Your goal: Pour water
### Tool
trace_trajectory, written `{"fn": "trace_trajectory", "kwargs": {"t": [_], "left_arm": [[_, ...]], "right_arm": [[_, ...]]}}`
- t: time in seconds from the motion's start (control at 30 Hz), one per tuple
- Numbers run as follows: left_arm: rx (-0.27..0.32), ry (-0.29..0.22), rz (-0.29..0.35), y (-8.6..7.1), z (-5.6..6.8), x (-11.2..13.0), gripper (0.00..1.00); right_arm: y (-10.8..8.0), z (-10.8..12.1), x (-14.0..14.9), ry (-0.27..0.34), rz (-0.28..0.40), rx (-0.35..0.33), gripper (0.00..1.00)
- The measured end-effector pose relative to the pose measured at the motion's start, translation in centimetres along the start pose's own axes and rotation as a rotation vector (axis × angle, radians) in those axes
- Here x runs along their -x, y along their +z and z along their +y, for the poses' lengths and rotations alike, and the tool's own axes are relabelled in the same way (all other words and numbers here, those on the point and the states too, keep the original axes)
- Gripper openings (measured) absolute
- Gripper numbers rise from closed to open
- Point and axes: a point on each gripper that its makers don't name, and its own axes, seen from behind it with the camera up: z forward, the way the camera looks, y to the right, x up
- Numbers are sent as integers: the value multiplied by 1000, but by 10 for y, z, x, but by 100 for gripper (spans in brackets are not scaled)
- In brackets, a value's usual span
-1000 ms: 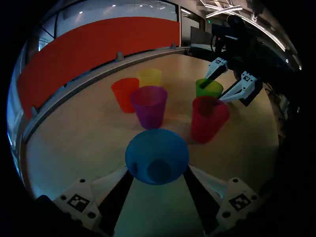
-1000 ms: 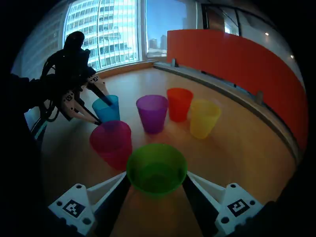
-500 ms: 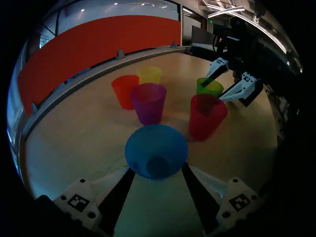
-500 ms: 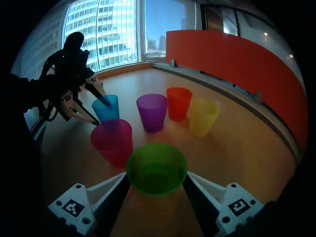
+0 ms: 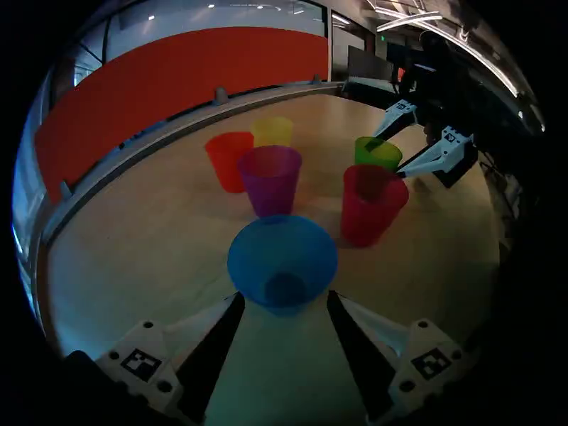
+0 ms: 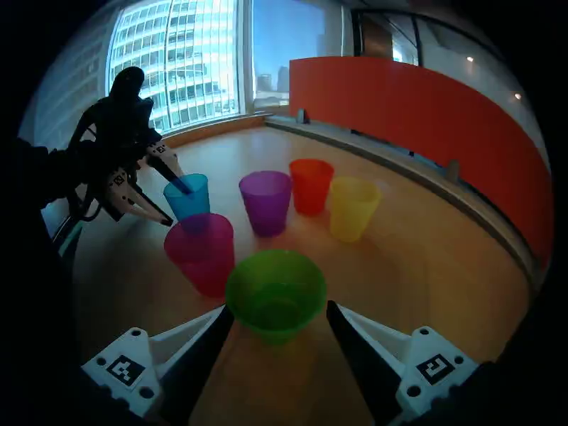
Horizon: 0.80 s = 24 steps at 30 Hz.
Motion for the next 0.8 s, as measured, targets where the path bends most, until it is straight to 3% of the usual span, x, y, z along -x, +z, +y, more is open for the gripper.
{"fn": "trace_trajectory", "kwargs": {"t": [0.6,0.8], "left_arm": [[-102,-41,18,-28,-15,10,86],[-150,-60,57,-39,-22,2,86]], "right_arm": [[-45,11,9,71,64,105,100],[-58,16,7,92,95,144,100]]}}
